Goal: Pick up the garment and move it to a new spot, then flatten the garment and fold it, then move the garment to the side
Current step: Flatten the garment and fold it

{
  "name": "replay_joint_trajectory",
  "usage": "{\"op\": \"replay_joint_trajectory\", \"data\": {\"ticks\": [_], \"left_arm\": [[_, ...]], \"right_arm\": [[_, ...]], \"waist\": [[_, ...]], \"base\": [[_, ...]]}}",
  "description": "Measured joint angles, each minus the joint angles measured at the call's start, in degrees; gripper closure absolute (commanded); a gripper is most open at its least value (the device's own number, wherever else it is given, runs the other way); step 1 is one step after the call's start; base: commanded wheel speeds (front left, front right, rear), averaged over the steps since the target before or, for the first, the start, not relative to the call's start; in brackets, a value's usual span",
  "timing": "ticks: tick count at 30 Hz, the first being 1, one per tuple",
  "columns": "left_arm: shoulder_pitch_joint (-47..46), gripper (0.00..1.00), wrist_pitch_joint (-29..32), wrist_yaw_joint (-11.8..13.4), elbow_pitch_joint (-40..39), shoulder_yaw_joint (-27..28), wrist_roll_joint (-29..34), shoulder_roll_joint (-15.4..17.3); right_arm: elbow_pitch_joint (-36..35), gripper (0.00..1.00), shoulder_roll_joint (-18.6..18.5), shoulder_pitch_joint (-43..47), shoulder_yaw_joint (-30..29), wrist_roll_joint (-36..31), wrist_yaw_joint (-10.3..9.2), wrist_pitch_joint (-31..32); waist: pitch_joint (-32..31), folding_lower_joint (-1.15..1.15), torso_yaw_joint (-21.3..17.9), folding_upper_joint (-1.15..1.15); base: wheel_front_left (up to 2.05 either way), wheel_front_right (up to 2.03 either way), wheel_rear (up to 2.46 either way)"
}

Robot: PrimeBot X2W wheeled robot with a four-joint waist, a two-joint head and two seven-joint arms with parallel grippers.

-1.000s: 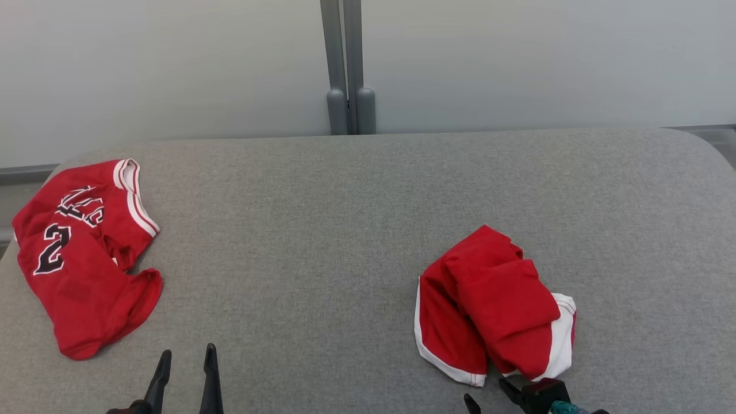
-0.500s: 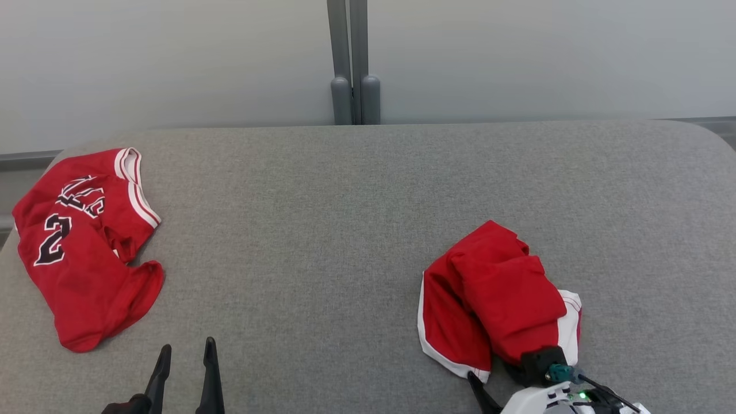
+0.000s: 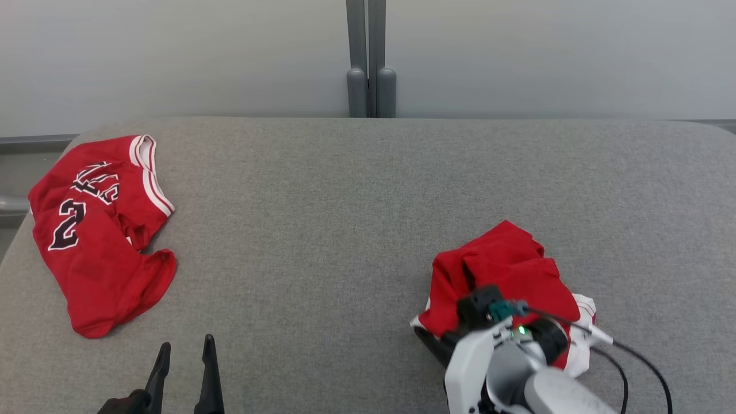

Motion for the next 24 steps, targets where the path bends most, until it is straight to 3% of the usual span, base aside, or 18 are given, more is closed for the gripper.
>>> {"op": "replay_joint_trajectory", "data": {"ticks": [3, 8, 14, 24], "left_arm": [[-0.2, 0.00, 0.0, 0.3, 0.3, 0.1, 0.1, 0.0], [-1.2, 0.00, 0.0, 1.2, 1.3, -0.6, -0.4, 0.0], [-1.8, 0.00, 0.0, 1.8, 2.5, -2.1, -0.9, 0.0], [-2.2, 0.00, 0.0, 3.5, 2.5, -3.8, -2.5, 0.0]], "right_arm": [[-7.4, 1.00, -4.0, -7.0, 3.8, 4.6, 0.00, 5.6], [-12.3, 1.00, -8.9, -19.4, 2.8, 13.9, -0.03, 13.3], [-8.2, 1.00, -9.6, -31.3, 0.2, 20.3, -0.03, 18.3], [-1.6, 1.00, -9.4, -40.3, -1.2, 24.7, -0.01, 17.9]], "waist": [[-0.7, 0.00, 0.4, 0.00], [-1.8, 0.00, 2.1, 0.00], [-3.0, 0.00, 4.7, 0.00], [-5.5, 0.00, 7.8, 0.00]], "base": [[0.00, 0.00, 0.00], [0.00, 0.00, 0.00], [0.00, 0.00, 0.00], [0.00, 0.00, 0.00]]}}
